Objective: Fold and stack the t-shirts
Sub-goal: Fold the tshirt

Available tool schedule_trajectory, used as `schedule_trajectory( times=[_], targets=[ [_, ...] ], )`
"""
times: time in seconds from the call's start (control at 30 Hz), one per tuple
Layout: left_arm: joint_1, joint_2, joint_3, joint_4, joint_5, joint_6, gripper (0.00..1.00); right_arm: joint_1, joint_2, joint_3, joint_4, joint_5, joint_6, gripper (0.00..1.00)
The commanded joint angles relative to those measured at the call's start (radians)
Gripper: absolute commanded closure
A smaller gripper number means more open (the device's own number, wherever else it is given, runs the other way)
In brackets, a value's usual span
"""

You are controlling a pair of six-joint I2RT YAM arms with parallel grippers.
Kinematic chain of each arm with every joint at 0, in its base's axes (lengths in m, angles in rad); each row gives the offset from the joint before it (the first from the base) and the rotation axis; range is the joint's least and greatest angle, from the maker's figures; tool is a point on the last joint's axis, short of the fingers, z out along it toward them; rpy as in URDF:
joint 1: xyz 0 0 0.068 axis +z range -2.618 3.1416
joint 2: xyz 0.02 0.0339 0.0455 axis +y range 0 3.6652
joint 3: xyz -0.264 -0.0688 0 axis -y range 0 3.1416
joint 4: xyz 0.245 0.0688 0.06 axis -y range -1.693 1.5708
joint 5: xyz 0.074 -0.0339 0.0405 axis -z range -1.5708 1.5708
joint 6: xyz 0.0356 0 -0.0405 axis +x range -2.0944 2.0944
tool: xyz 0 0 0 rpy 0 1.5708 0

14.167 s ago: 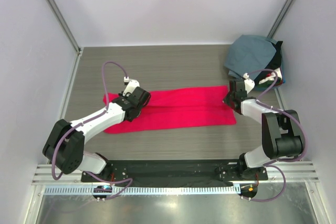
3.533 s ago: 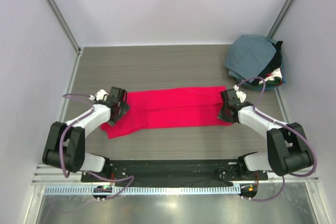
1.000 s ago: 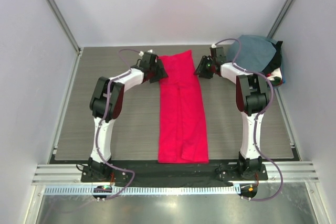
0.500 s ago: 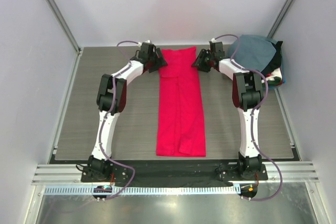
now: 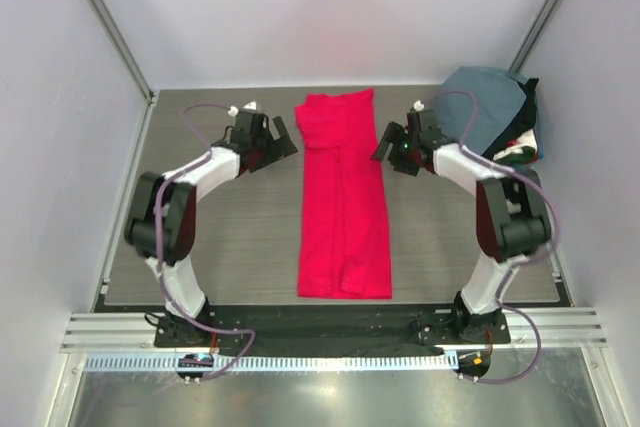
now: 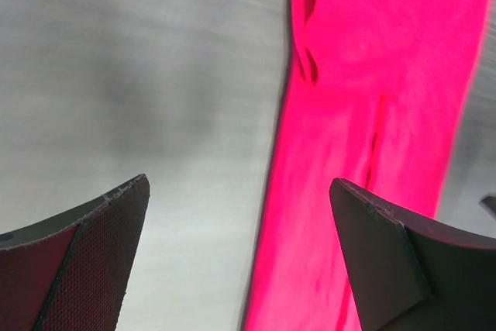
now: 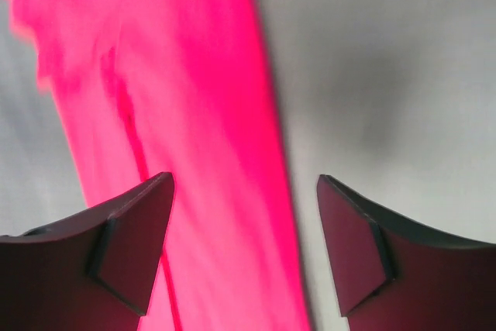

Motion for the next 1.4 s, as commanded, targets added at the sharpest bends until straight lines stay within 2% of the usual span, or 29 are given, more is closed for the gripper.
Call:
schedule_trajectory(
  times=[0.0,0.03,0.1,0.13,0.23,0.27,0.4,0.53,0.7,0.93,1.1,1.23,1.37],
  targets=[
    [-0.004,-0.242,-0.175,0.047,-0.062,-0.049,0.0,0.046,-0.241,-0.183,0.012,0.091,0.006,0.24],
    [-0.002,-0.293,-0.217,0.047,-0.073,-0.056,0.0,0.056,-0.287,-0.284,0.013,0.09,0.003,0.25],
    [-0.002,-0.383,-0.339,0.04,-0.098,-0.088,0.0,0.076,-0.427,-0.382,0.013,0.078,-0.008,0.28],
    [-0.002,-0.473,-0.379,0.037,-0.099,-0.094,0.01,0.101,-0.47,-0.462,0.0,0.075,-0.008,0.28],
    [0.008,-0.593,-0.495,-0.012,-0.112,-0.169,0.0,0.151,-0.646,-0.597,-0.048,0.076,0.004,0.3],
    [0.025,-0.616,-0.51,-0.034,-0.063,-0.165,0.0,0.187,-0.686,-0.623,-0.06,0.069,0.015,0.31],
    [0.024,-0.762,-0.608,-0.077,-0.012,-0.126,0.0,0.299,-0.896,-0.709,-0.132,0.084,0.108,0.4],
    [0.019,-0.932,-0.679,-0.135,0.017,-0.131,0.0,0.429,-0.982,-0.717,-0.209,0.128,0.264,0.46],
    [0.01,-1.078,-0.746,-0.201,0.046,-0.137,0.01,0.665,-0.95,-0.691,-0.201,0.246,0.4,0.51],
    [0.007,-1.1,-0.789,-0.204,0.078,-0.148,0.0,0.904,-0.716,-0.619,-0.082,0.334,0.515,0.57],
    [-0.021,-1.101,-0.791,-0.212,0.129,-0.143,0.02,0.965,-0.622,-0.559,-0.094,0.389,0.529,0.58],
    [-0.108,-1.106,-0.782,-0.276,0.114,-0.172,0.06,0.975,-0.714,-0.568,-0.207,0.453,0.541,0.54],
    [-0.256,-1.109,-0.8,-0.313,0.073,-0.226,0.12,0.974,-0.803,-0.584,-0.341,0.512,0.555,0.54]
  ],
)
